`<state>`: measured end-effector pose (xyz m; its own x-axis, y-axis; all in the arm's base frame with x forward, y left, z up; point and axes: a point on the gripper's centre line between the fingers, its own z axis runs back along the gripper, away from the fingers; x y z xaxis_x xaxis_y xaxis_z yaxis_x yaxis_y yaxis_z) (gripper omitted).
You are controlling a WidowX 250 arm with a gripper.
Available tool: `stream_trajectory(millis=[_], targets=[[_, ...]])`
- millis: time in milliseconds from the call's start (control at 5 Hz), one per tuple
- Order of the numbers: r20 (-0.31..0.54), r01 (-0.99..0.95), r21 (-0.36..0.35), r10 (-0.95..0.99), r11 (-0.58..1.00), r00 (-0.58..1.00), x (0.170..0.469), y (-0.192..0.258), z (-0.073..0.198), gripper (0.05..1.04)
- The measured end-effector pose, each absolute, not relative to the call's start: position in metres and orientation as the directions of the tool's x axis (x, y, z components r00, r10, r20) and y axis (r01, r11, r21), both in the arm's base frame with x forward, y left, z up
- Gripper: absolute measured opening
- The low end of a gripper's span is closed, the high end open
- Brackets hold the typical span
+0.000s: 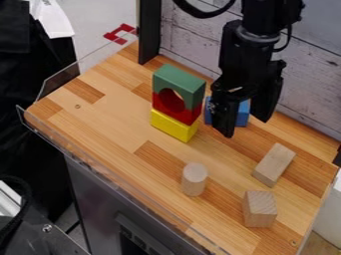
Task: Put the blue rectangular block on top of the green arch
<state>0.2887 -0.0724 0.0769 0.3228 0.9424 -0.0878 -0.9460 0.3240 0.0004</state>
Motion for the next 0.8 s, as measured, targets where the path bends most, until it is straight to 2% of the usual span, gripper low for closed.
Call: stream_trajectory(millis=[200,400,600,800], targets=[[-0.092,-0.946,0.034,0.944,0.322,0.318,0.284,-0.072,0.067,1.0],[-0.084,-0.987,-0.037,0.984,0.155,0.158,0.285,-0.07,0.065,1.0],[-0.09,-0.992,-0.11,0.994,0.059,0.069,0.29,-0.066,0.071,1.0],[-0.054,-0.976,-0.203,0.996,-0.074,-0.065,0.296,-0.06,0.074,1.0]])
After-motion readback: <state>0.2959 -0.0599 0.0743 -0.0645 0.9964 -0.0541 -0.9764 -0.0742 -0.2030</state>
